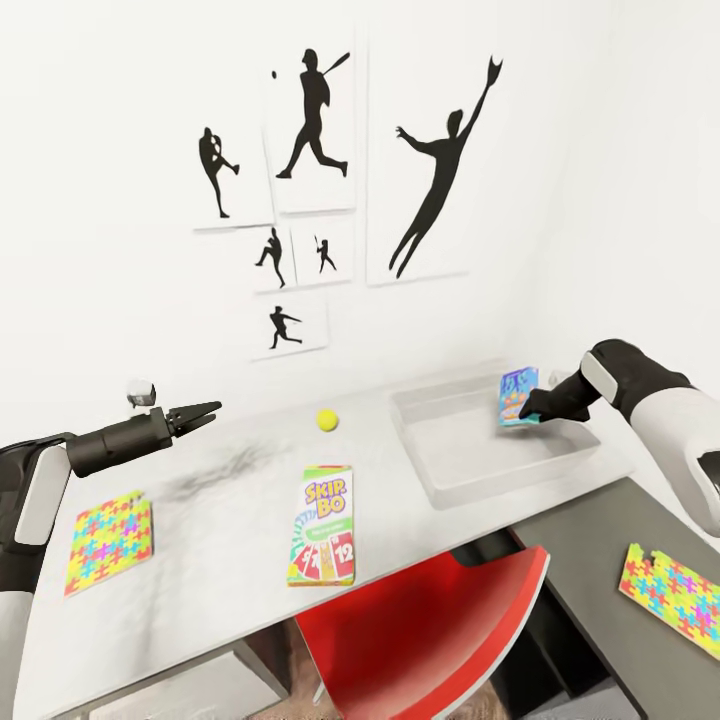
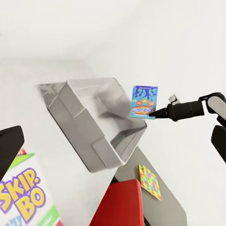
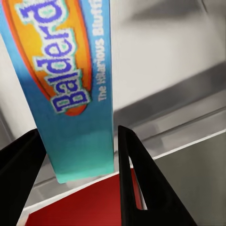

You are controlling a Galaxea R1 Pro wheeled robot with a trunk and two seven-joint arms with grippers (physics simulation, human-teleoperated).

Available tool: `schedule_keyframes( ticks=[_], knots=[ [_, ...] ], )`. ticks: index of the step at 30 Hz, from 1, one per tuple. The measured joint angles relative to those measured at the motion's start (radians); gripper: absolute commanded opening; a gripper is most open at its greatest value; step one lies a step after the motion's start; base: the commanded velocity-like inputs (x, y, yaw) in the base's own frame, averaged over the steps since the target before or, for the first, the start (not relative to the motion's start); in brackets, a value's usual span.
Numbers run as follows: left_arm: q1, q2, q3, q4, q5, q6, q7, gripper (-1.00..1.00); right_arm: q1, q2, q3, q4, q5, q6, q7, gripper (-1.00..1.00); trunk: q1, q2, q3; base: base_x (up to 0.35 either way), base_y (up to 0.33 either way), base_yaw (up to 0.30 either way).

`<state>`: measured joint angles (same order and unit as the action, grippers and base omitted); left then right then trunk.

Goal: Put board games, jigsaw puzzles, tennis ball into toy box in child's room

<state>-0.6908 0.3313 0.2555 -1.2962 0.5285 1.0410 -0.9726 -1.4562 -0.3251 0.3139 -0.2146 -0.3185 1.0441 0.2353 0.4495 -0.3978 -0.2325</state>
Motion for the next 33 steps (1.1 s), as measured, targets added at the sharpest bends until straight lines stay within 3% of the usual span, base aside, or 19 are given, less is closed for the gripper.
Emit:
schedule_keyframes(
  ticks=[14,21,33],
  knots=[
    [0.0,0.0,0.0,0.0,0.0,0.0,0.0,1.0,0.001,0.005,0.001,0.025,0.003,0.0,-0.002,-1.0,0.0,0.0,-0.023,0.0,0.0,0.0],
    [0.0,0.0,0.0,0.0,0.0,0.0,0.0,1.0,0.0,0.001,0.05,0.025,0.002,0.0,-0.002,-1.0,0.0,0.0,-0.035,0.0,0.0,0.0],
    [0.0,0.0,0.0,0.0,0.0,0.0,0.0,1.0,0.0,0.003,0.054,0.025,-0.001,0.0,-0.002,-1.0,0.0,0.0,-0.055,0.0,0.0,0.0]
  ],
)
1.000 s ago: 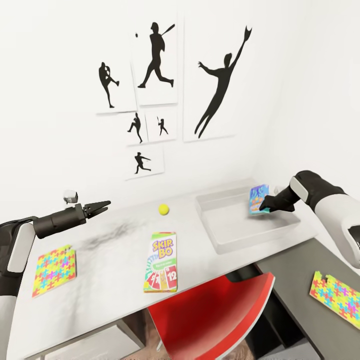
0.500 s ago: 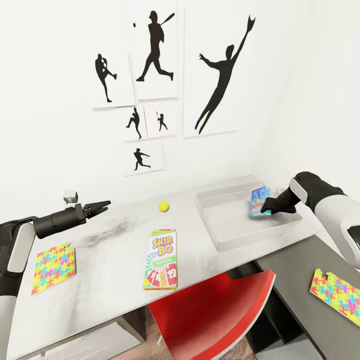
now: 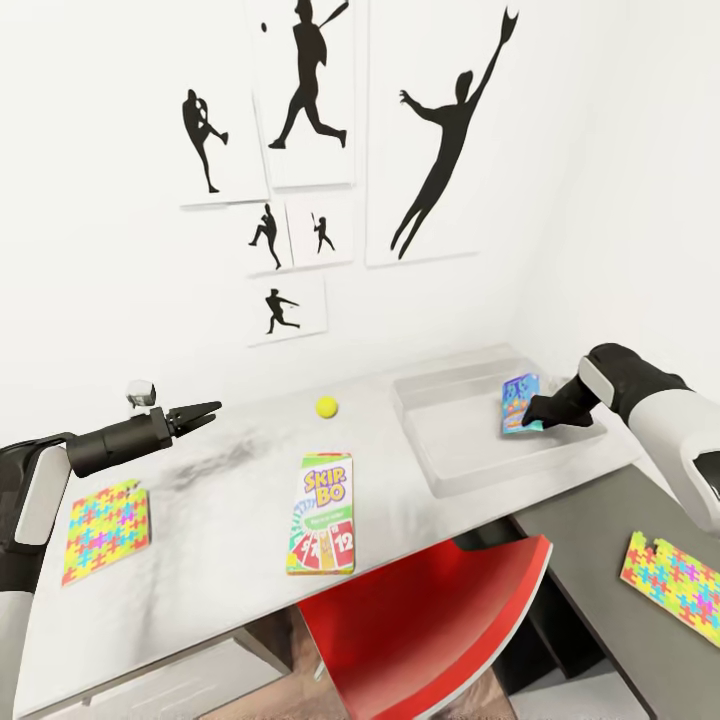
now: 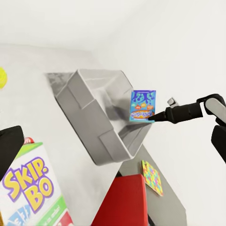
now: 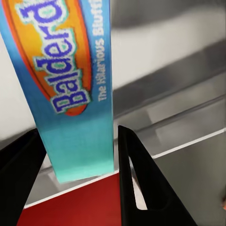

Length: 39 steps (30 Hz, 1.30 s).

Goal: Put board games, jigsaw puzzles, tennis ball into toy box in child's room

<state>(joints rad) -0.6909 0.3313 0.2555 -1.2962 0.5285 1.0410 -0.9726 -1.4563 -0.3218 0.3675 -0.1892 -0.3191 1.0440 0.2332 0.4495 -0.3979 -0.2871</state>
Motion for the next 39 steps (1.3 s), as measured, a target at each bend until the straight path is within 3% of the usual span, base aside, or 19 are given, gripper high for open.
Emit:
schedule_keyframes(
  ticks=[39],
  knots=[
    [0.0,0.0,0.0,0.0,0.0,0.0,0.0,1.0,-0.003,-0.007,-0.001,-0.015,-0.002,0.0,0.0,-1.0,0.0,0.0,-0.06,0.0,0.0,0.0]
  ],
)
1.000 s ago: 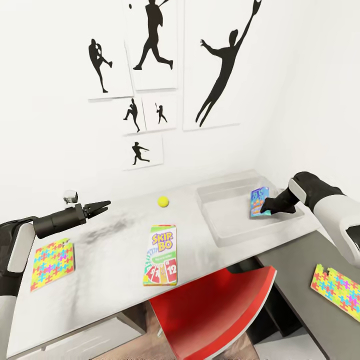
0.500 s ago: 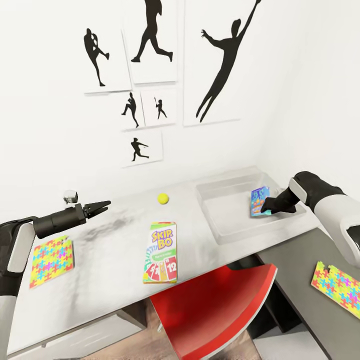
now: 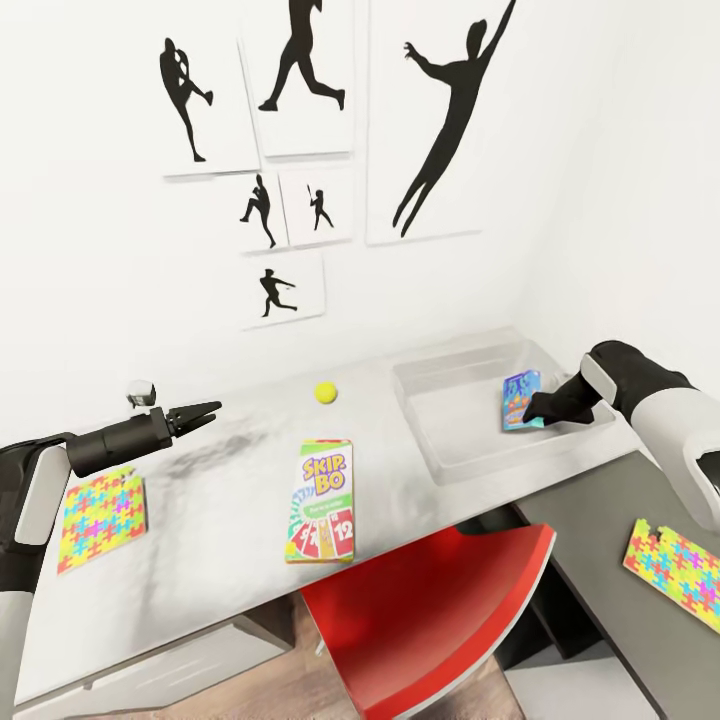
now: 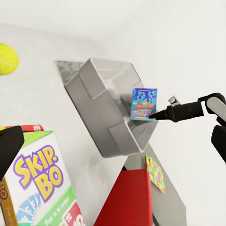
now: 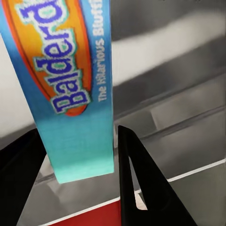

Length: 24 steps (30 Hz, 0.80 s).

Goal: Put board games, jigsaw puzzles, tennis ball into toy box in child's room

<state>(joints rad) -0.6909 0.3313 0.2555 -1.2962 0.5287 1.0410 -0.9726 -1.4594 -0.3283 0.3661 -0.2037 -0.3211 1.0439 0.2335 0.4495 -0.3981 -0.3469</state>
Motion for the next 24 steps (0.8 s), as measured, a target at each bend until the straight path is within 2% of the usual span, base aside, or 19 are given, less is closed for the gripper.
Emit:
schedule_keyframes(
  ticks=[24],
  knots=[
    [0.0,0.0,0.005,0.0,0.0,0.0,0.0,1.0,-0.002,0.001,-0.007,-0.002,-0.004,0.0,-0.006,-1.0,0.0,0.0,-0.001,0.0,0.0,0.0]
  ],
)
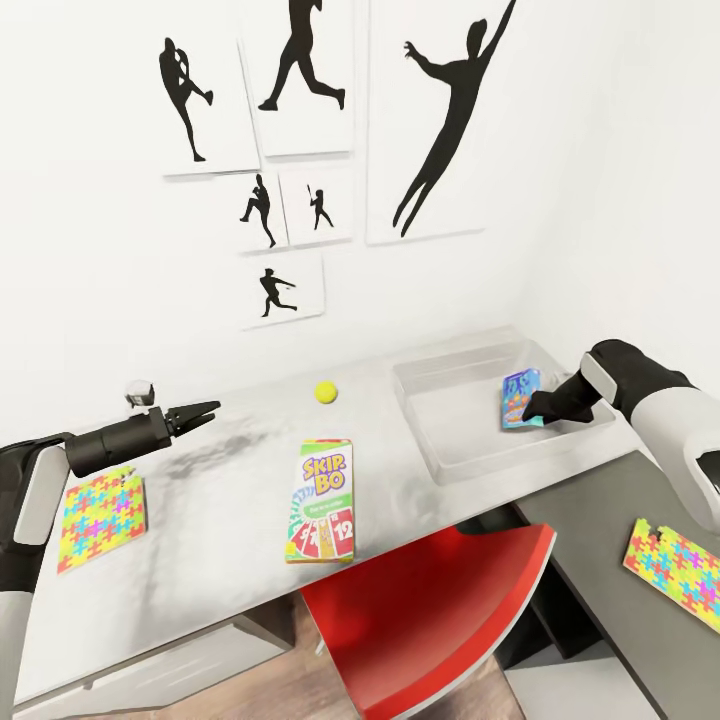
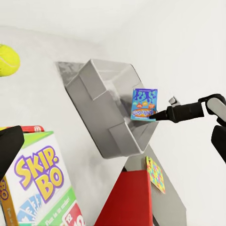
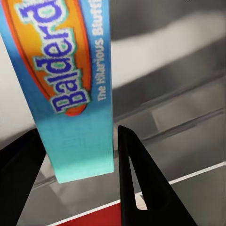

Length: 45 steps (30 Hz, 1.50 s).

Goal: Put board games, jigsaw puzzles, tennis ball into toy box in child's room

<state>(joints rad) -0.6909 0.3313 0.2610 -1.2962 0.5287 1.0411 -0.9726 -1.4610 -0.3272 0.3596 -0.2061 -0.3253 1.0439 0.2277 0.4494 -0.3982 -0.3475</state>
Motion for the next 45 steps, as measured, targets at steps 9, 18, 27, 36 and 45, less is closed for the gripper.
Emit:
schedule_keyframes(
  ticks=[9,18,27,36,45],
  knots=[
    [0.0,0.0,0.002,0.0,0.0,0.0,0.0,1.0,-0.002,0.0,-0.003,-0.001,-0.004,0.0,-0.013,-1.0,0.0,0.0,0.0,0.0,0.0,0.0],
    [0.0,0.0,0.002,0.0,0.0,0.0,0.0,1.0,-0.003,-0.001,-0.004,-0.007,-0.006,0.0,-0.013,-1.0,0.0,0.0,-0.001,0.0,0.0,0.003],
    [0.0,0.0,0.002,0.0,0.0,0.0,0.0,1.0,-0.003,-0.002,-0.006,-0.033,-0.006,0.0,-0.01,-1.0,0.0,0.0,-0.013,0.0,0.0,0.057],
    [0.0,0.0,0.002,0.0,0.0,0.0,0.0,1.0,-0.003,-0.007,-0.006,-0.034,-0.005,0.0,-0.01,-1.0,0.0,0.0,-0.027,0.0,0.0,0.071],
    [0.0,0.0,0.002,0.0,0.0,0.0,0.0,1.0,-0.003,-0.024,-0.006,-0.035,-0.004,0.0,-0.01,-1.0,0.0,0.0,-0.04,0.0,-0.118,0.054]
  ],
)
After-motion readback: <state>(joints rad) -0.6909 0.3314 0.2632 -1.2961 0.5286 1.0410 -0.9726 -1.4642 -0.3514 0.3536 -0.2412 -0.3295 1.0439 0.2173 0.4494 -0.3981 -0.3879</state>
